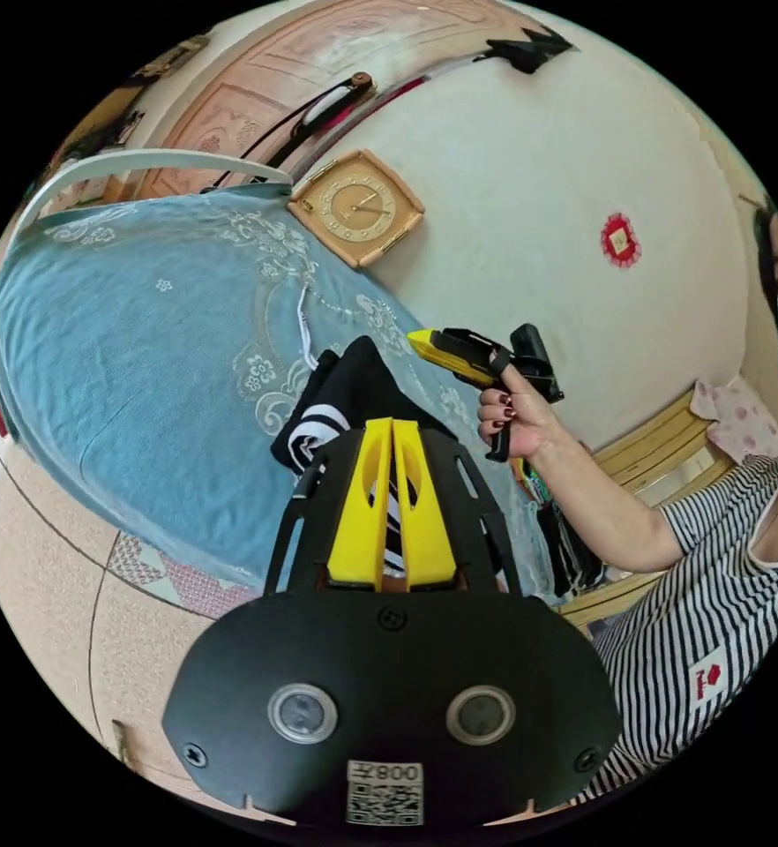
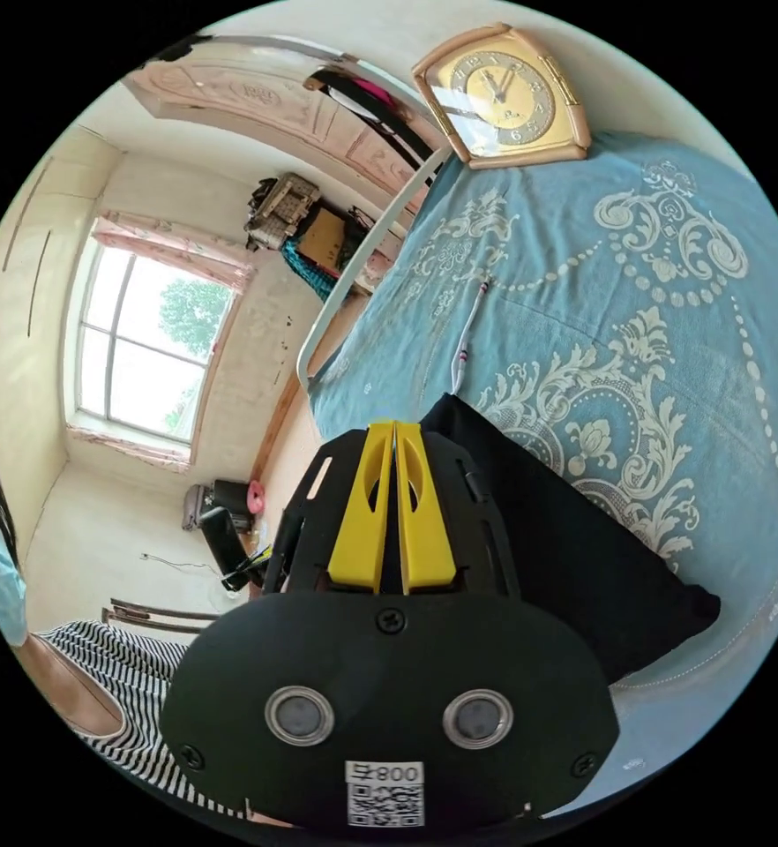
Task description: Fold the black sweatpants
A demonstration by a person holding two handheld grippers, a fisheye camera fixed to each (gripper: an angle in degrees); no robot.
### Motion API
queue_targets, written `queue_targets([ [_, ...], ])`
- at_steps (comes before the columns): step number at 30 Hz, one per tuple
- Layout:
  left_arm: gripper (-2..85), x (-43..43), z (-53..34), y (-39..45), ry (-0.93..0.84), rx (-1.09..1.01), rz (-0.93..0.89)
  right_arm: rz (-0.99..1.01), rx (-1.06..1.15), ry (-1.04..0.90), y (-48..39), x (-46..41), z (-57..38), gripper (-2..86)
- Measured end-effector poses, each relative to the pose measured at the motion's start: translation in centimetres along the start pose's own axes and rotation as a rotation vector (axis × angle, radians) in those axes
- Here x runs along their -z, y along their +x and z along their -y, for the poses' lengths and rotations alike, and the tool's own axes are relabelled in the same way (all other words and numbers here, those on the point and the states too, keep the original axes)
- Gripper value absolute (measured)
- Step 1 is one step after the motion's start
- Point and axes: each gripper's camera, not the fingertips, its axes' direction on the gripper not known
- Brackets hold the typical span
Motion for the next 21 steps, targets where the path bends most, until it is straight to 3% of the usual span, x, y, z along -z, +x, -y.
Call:
queue_targets([
  [3,0.1,-2.4,-0.6,-0.7,-0.104,0.04,0.189,-0.095,0.049,-0.115,-2.5,-4.6,1.5,0.2],
  [6,0.1,-2.8,-1.9,-0.9,-0.077,0.058,0.175,-0.245,0.081,-0.277,-3.9,-10.5,2.5,0.1],
  [16,0.1,-3.7,-3.3,1.7,-0.068,0.022,0.198,-0.279,0.235,-0.236,-9.8,-12.2,3.0,0.2],
  [21,0.2,-3.1,-3.4,3.9,-0.062,0.009,0.182,-0.172,0.212,-0.272,-11.2,-10.5,3.7,0.2],
])
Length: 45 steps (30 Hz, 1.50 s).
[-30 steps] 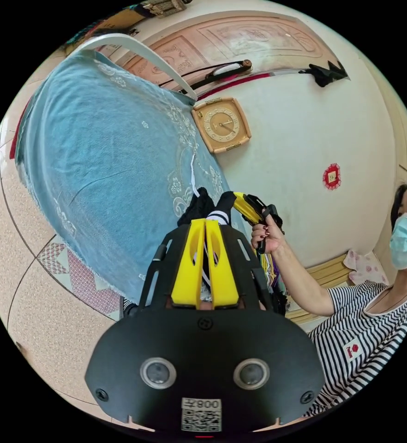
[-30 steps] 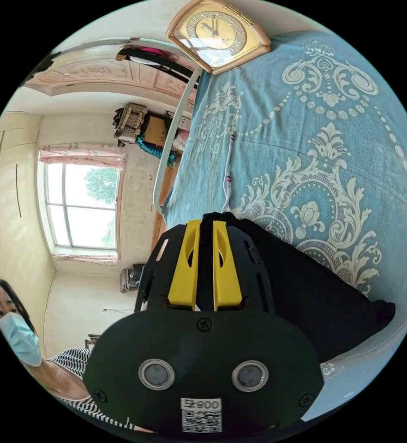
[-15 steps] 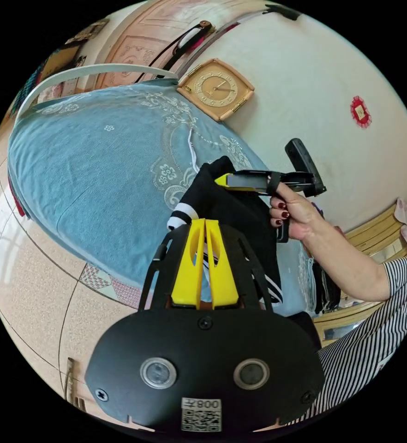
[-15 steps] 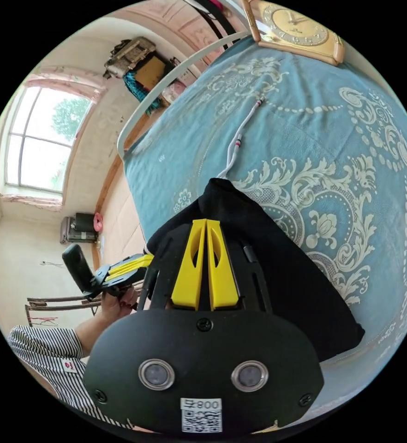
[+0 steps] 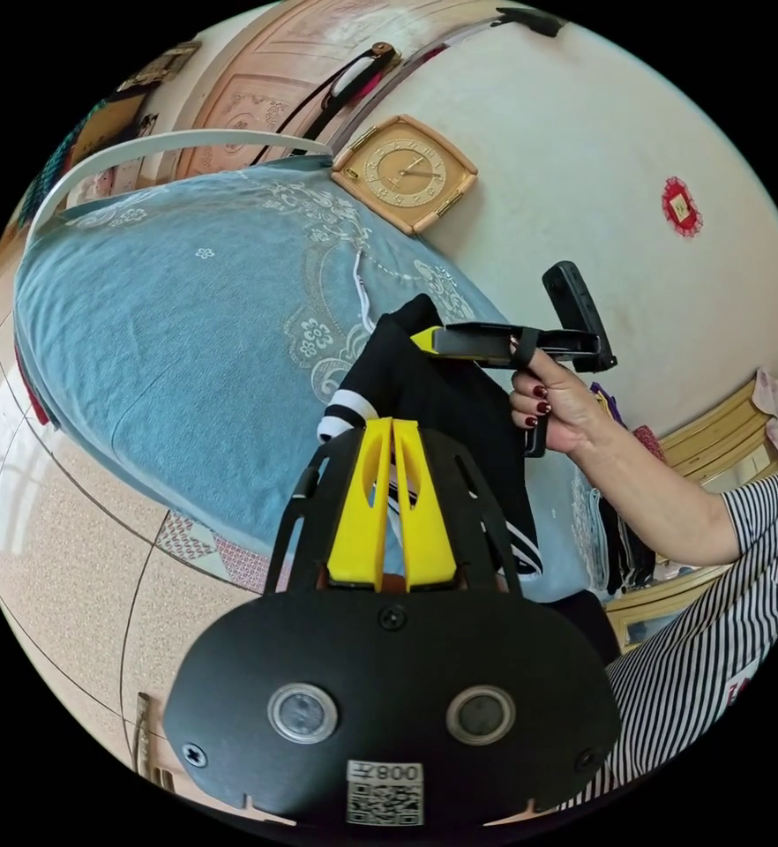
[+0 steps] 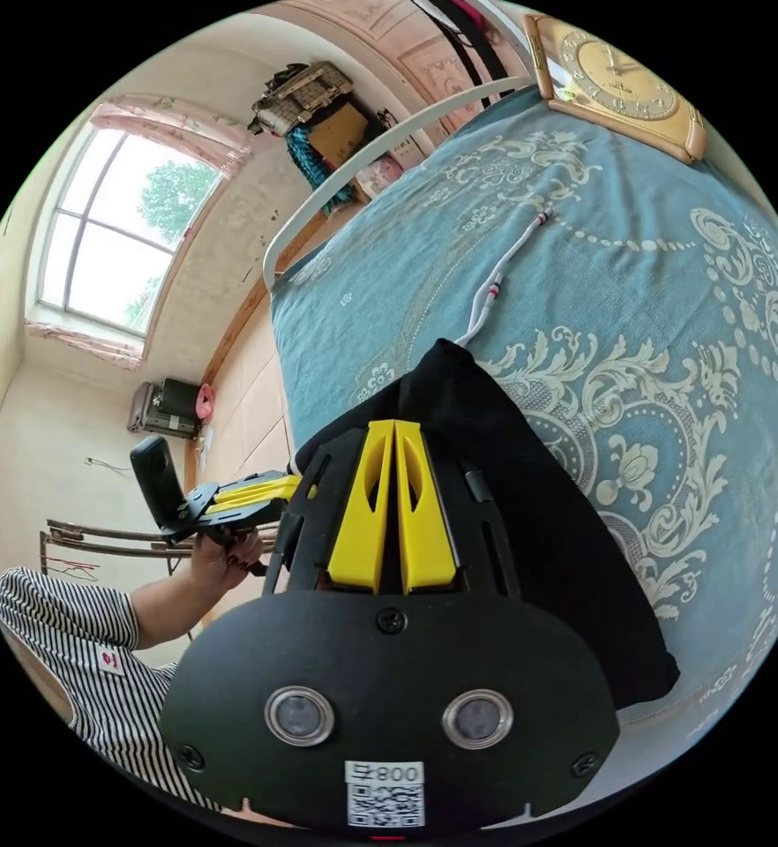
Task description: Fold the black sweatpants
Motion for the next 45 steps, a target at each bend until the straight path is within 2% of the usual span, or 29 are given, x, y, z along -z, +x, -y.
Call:
queue_targets([
  [4,0.2,1.0,0.1,2.9,0.048,-0.073,0.032,-0.136,-0.011,0.151,-1.3,3.9,-0.3,0.1],
  [9,0.2,-1.3,0.2,4.2,-0.025,-0.074,0.064,-0.165,-0.083,0.013,0.3,1.0,2.1,0.1],
  [15,0.2,0.5,0.3,6.9,-0.006,-0.065,0.031,-0.146,-0.076,0.032,-0.6,3.7,0.4,0.1],
  [19,0.2,0.4,-0.3,8.7,-0.023,-0.077,0.051,-0.056,-0.023,0.117,-3.1,8.7,-6.6,0.1],
  [21,0.2,-0.9,-0.4,8.7,-0.091,-0.042,0.088,-0.047,0.003,0.104,-4.3,9.4,-11.0,0.1],
  [26,0.3,-1.1,0.2,10.4,-0.104,-0.038,0.1,-0.045,-0.043,0.008,-6.0,7.7,-23.5,0.0],
  [29,0.3,-0.9,0.5,11.7,-0.111,-0.041,0.118,-0.056,-0.077,-0.081,-5.1,4.8,-26.8,0.0],
  [34,0.4,1.4,0.3,14.7,-0.07,-0.064,0.097,-0.085,-0.08,-0.11,-4.1,4.4,-29.4,0.0],
  [40,1.5,1.7,-3.0,17.6,-0.123,-0.04,-0.054,-0.03,-0.152,-0.018,-2.3,8.0,-36.8,0.0],
  [45,4.0,-2.2,-6.0,20.8,-0.276,-0.027,-0.189,0.103,-0.318,0.062,2.3,9.9,-46.3,0.2],
])
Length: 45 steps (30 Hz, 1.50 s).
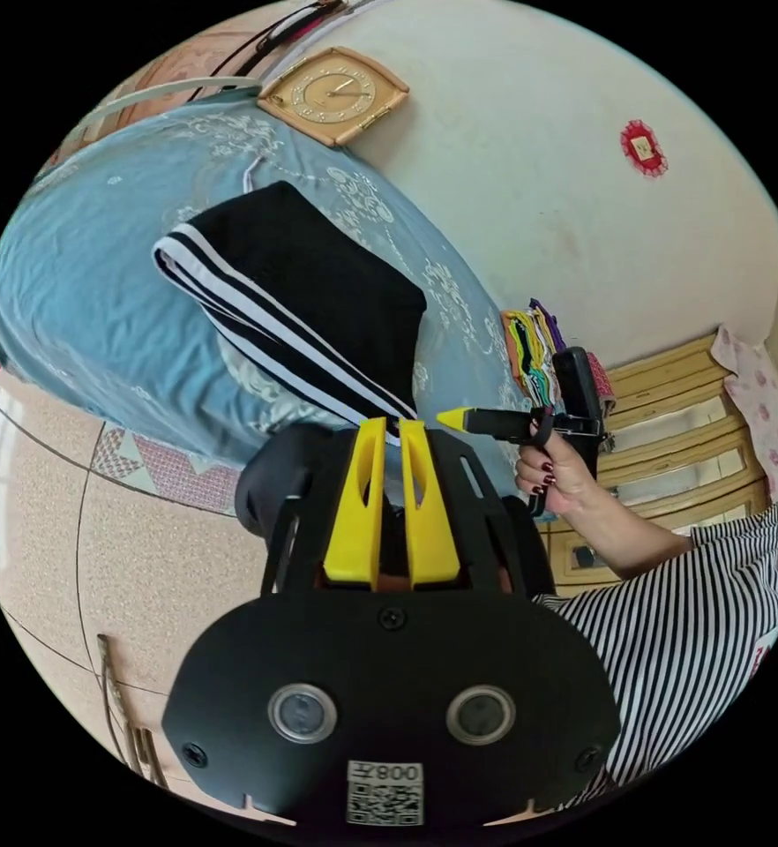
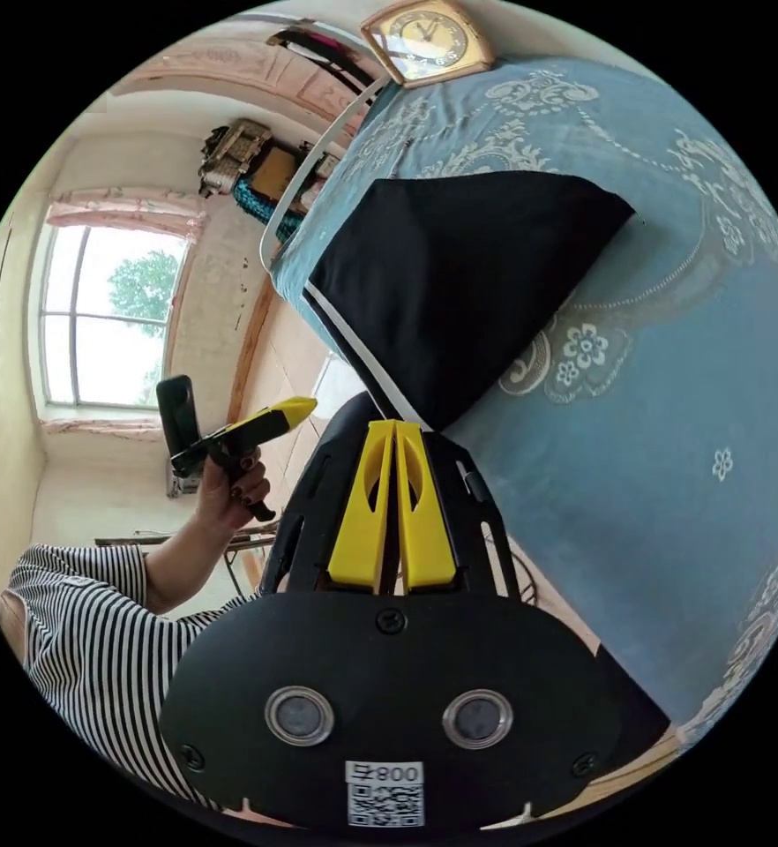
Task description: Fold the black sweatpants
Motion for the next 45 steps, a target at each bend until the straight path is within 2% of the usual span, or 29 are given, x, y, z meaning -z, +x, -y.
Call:
queue_targets([
  [7,6.6,-6.4,2.1,1.6,-0.201,0.016,-0.056,0.211,-0.153,0.048,9.1,1.1,-9.6,1.9],
  [13,4.2,-10.3,3.8,1.2,-0.292,0.056,-0.08,0.336,-0.251,0.083,15.7,0.7,-13.9,6.0],
  [23,0.8,-10.8,2.6,1.1,-0.257,0.027,-0.124,0.497,-0.371,0.097,24.1,-2.5,-16.7,9.4],
  [33,0.7,-11.1,0.4,0.6,-0.226,-0.004,-0.164,0.615,-0.38,0.122,27.1,-4.3,-16.8,10.9],
  [40,1.4,-10.8,-1.9,-0.9,-0.189,0.022,-0.204,0.618,-0.37,0.09,28.1,-5.7,-16.4,6.1],
  [45,4.1,-8.0,-4.9,-4.9,-0.054,0.128,-0.268,0.632,-0.309,0.12,27.7,-3.7,-16.4,3.5],
])
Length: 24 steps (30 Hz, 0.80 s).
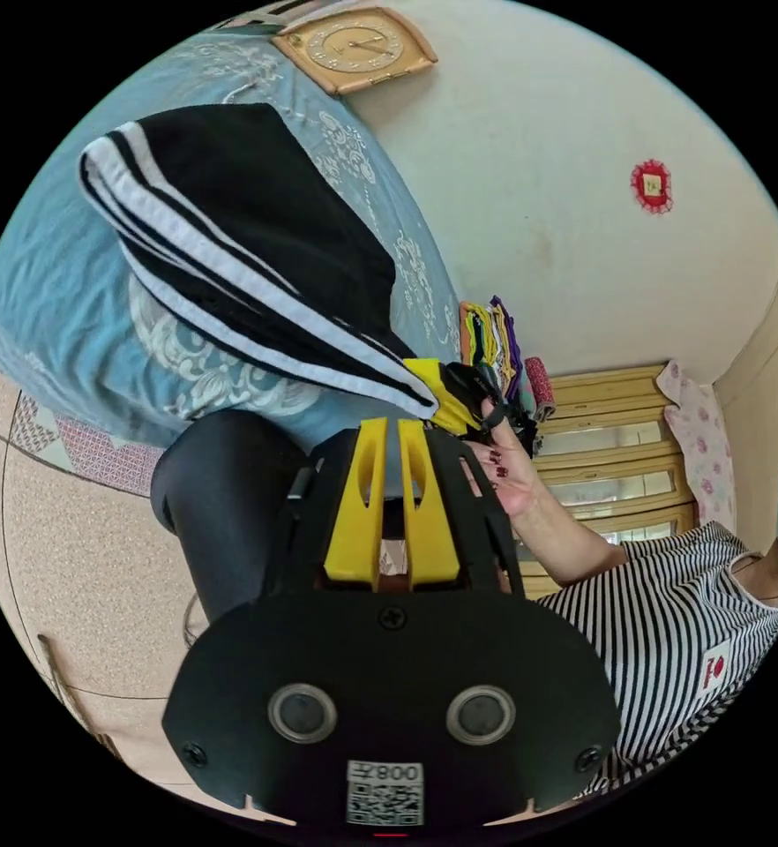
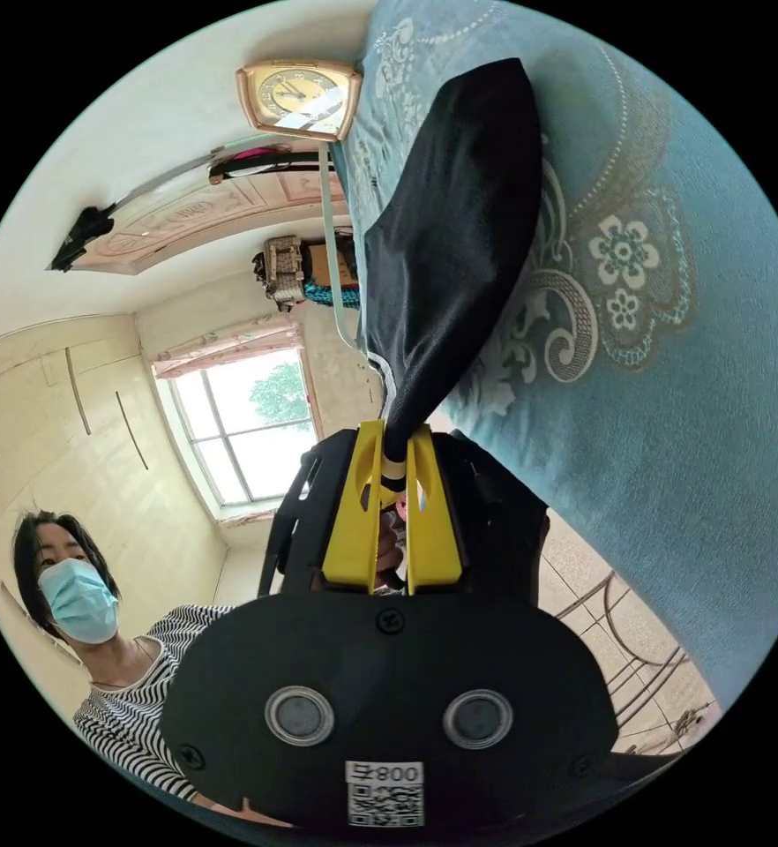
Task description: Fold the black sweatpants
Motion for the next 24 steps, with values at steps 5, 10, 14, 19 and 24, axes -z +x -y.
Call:
queue_targets([
  [5,7.5,3.6,-2.1,-5.5,0.185,0.155,-0.133,0.049,0.061,-0.004,-2.0,1.4,0.9,2.1],
  [10,9.5,5.3,-3.7,-9.8,0.348,0.277,-0.278,0.063,0.082,-0.018,-2.9,2.2,1.4,1.6],
  [14,11.3,5.5,-4.4,-12.6,0.432,0.361,-0.359,0.077,0.084,-0.012,-3.0,3.2,1.3,1.4],
  [19,12.8,5.8,-4.0,-14.3,0.504,0.416,-0.422,0.08,0.085,-0.01,-3.0,4.4,1.2,1.5],
  [24,13.4,6.3,-2.4,-14.6,0.542,0.436,-0.474,0.076,0.092,-0.014,-3.1,5.4,1.1,1.9],
])
